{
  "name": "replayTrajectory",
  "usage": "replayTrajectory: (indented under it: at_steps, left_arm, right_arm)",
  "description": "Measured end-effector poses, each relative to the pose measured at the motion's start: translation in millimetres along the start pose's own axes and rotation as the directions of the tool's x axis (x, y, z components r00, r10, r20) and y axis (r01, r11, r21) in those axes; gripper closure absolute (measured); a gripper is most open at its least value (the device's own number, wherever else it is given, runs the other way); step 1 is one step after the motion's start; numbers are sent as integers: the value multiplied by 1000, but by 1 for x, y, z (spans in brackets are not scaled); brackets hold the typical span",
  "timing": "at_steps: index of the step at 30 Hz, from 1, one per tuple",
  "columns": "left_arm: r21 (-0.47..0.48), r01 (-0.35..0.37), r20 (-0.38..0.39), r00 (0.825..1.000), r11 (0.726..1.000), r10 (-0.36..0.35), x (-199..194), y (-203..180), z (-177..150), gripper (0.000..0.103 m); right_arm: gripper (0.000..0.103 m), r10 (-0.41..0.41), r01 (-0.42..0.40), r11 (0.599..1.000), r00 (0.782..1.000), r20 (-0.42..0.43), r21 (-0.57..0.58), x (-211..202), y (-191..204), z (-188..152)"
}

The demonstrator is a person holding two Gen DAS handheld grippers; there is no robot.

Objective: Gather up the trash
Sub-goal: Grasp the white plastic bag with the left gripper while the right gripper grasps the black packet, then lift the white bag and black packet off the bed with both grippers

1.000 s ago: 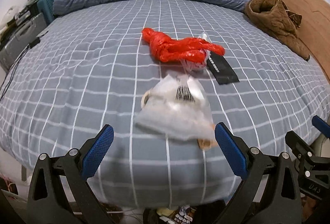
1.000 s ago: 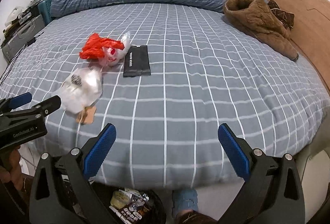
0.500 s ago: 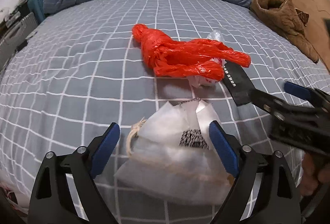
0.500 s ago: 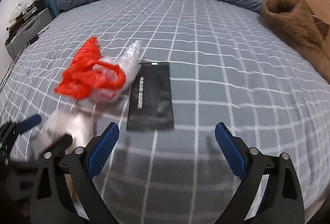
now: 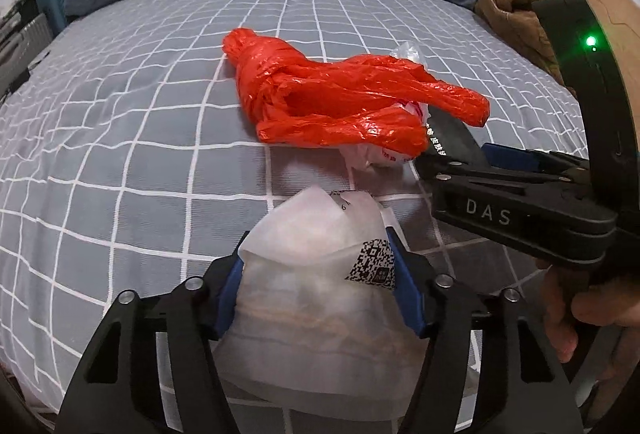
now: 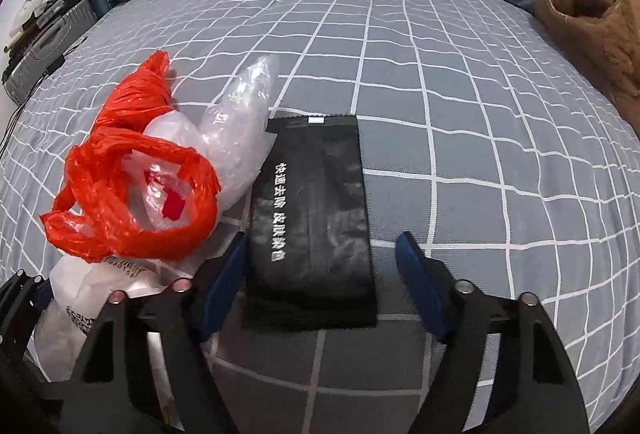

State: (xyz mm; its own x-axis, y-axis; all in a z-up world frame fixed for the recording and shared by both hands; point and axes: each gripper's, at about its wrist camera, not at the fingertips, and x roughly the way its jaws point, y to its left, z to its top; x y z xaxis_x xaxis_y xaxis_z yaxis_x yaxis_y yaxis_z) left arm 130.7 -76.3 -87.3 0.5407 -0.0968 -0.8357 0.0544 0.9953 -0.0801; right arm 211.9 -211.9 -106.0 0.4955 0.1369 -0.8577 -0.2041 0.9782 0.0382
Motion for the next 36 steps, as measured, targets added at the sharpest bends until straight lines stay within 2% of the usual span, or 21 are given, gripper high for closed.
replayTrajectory:
  at_steps: [3,16,21,27,36]
  left_arm:
    - [2,11,12,1000,1000,-11,0,-1,0,46]
    - [-1,23,26,999,1000,-23,-4,2,2,50]
    - [24,-4,20,1000,1000,4,1,-3,0,47]
    - [29,-2,16,1000,1000,2,3,-7,-2,44]
    - [33,26,36,999,999,-27,-5,-9,-5,59]
  right_arm:
    - [46,10,-10,1000,1000,-4,0,0,-1,2]
    - [50,-14,14,1000,1000,28,15,-9,-3,1]
    - [52,-23,22,1000,999,34,10,-12,-1,-6]
    - [53,-34,33,999,999,41,16,-16,-1,-9]
    - [54,-65,64,998,997,52,13,-26,0,-10]
